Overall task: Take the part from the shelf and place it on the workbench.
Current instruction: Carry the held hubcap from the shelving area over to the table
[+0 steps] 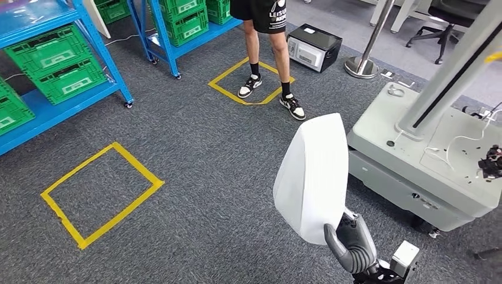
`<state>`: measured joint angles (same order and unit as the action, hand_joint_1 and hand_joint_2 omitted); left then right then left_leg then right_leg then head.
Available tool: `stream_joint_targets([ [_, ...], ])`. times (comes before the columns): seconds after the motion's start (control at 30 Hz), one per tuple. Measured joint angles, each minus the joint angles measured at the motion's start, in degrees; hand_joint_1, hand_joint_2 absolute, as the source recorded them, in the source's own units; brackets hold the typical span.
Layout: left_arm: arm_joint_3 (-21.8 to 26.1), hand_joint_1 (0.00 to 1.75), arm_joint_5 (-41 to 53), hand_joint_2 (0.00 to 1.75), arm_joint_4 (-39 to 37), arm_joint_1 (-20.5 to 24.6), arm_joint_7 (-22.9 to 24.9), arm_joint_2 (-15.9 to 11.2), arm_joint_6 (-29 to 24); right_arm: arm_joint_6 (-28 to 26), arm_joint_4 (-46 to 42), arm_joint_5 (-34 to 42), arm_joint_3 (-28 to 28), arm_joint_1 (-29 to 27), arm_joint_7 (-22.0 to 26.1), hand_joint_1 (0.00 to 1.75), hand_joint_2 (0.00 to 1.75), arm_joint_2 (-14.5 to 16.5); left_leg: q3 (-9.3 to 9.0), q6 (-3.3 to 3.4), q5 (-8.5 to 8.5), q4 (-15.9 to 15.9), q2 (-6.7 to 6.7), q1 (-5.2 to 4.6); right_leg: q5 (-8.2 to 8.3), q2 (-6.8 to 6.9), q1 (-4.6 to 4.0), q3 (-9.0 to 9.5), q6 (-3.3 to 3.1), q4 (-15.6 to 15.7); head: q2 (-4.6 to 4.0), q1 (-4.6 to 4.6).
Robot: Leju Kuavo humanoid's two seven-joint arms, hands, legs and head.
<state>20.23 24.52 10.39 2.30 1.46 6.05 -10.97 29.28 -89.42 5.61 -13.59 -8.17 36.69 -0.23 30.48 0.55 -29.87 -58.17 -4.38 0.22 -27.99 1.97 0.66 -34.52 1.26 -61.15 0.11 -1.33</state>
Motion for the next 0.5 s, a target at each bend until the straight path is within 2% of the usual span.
stream_joint_targets([
  [0.03,0.42,0.00,-1.14,1.75,0.01,0.04,0.15,0.00,-0.04,-0.02,0.05,0.39,-0.14,0.26,0.10,1.75,1.75,-0.04,-0.01,-0.35,-0.22,-0.05,-0.46,-0.11,0.37,0.47,-0.11,1.01,-0.27,1.95,0.00,-0.02],
  [0.07,0.98,0.00,-2.21,1.75,0.03,0.10,0.31,0.00,-0.15,0.00,0.32,0.68,-0.32,0.64,0.16,1.75,1.75,-0.05,-0.08,-0.72,-0.39,-0.01,-0.93,-0.21,0.33,0.49,-0.25,1.25,-0.54,2.63,0.00,-0.05],
  [0.13,2.02,0.00,-3.40,1.75,0.07,0.27,0.64,0.03,-0.60,-0.20,1.32,0.54,-0.77,1.34,0.33,1.75,1.75,-0.03,-0.52,-1.42,-0.58,0.13,-1.47,-0.06,0.55,-0.57,-0.21,1.19,-1.20,2.88,0.00,-0.04],
  [0.17,2.37,0.00,-3.53,1.75,0.09,0.34,0.77,0.03,-0.84,-0.42,1.85,0.14,-1.01,1.57,0.60,1.75,1.75,-0.02,-0.50,-1.77,-1.02,-0.31,-0.84,0.03,0.73,-1.00,-0.11,1.21,-1.56,3.04,0.00,-0.07],
  [0.2,2.58,0.00,-3.48,1.75,0.10,0.35,0.86,0.03,-1.03,-0.74,2.32,-0.29,-1.31,1.73,1.02,1.75,1.75,0.00,0.01,-2.07,-2.05,-1.77,0.35,0.12,0.93,-1.37,0.04,1.25,-1.92,3.21,0.00,-0.12],
  [0.27,2.84,0.00,-3.21,1.75,0.09,0.16,0.86,-0.06,-1.18,-1.36,3.16,-0.65,-1.94,2.01,2.01,1.75,1.75,0.03,2.92,-2.44,-5.65,-8.16,3.16,0.20,1.12,-2.10,0.19,1.23,-2.32,3.35,0.00,-0.26],
  [0.3,2.91,0.00,-2.99,1.75,0.08,-0.02,0.84,-0.12,-1.15,-1.61,3.60,-0.51,-2.16,2.12,2.37,1.75,1.75,0.03,4.84,-2.50,-7.35,-12.13,3.87,0.22,1.13,-2.56,0.17,1.20,-2.41,3.34,0.00,-0.30],
  [0.33,2.95,0.00,-2.71,1.75,0.06,-0.20,0.81,-0.25,-1.02,-1.87,4.05,-0.15,-2.27,2.19,2.48,1.75,1.75,0.02,6.40,-2.53,-8.17,-15.11,4.15,0.24,1.13,-3.12,0.16,1.20,-2.44,3.32,0.00,-0.33],
  [0.37,2.97,0.00,-2.42,1.75,0.05,-0.34,0.69,-0.40,-0.79,-2.14,4.49,0.27,-2.32,2.28,2.38,1.75,1.75,0.02,7.11,-2.51,-7.79,-16.12,4.26,0.25,1.12,-3.71,0.17,1.22,-2.45,3.30,0.00,-0.36],
  [0.4,2.98,0.00,-2.14,1.75,0.05,-0.40,0.47,-0.58,-0.45,-2.43,4.87,0.57,-2.32,2.44,2.11,1.75,1.75,0.01,6.79,-2.44,-6.30,-14.87,4.37,0.27,1.11,-4.33,0.18,1.26,-2.44,3.27,0.00,-0.40],
  [0.43,2.98,0.00,-1.89,1.75,0.05,-0.40,0.18,-0.78,-0.07,-2.77,5.16,0.68,-2.32,2.65,1.78,1.75,1.75,0.03,5.47,-2.31,-4.01,-11.50,4.74,0.31,1.10,-4.98,0.20,1.31,-2.40,3.23,0.00,-0.44],
  [0.47,2.98,0.00,-1.68,1.75,0.07,-0.34,-0.11,-0.95,0.27,-3.03,5.31,0.62,-2.32,2.88,1.52,1.75,1.75,0.06,3.72,-2.09,-1.89,-7.26,5.72,0.37,1.10,-5.55,0.25,1.34,-2.30,3.19,0.00,-0.46],
  [0.5,2.98,0.00,-1.46,1.75,0.07,-0.27,-0.33,-1.08,0.57,-3.24,5.34,0.49,-2.32,3.06,1.32,1.75,1.75,0.11,2.19,-1.88,-0.41,-3.61,6.65,0.37,1.06,-6.11,0.21,1.29,-2.09,3.09,0.00,-0.47],
])
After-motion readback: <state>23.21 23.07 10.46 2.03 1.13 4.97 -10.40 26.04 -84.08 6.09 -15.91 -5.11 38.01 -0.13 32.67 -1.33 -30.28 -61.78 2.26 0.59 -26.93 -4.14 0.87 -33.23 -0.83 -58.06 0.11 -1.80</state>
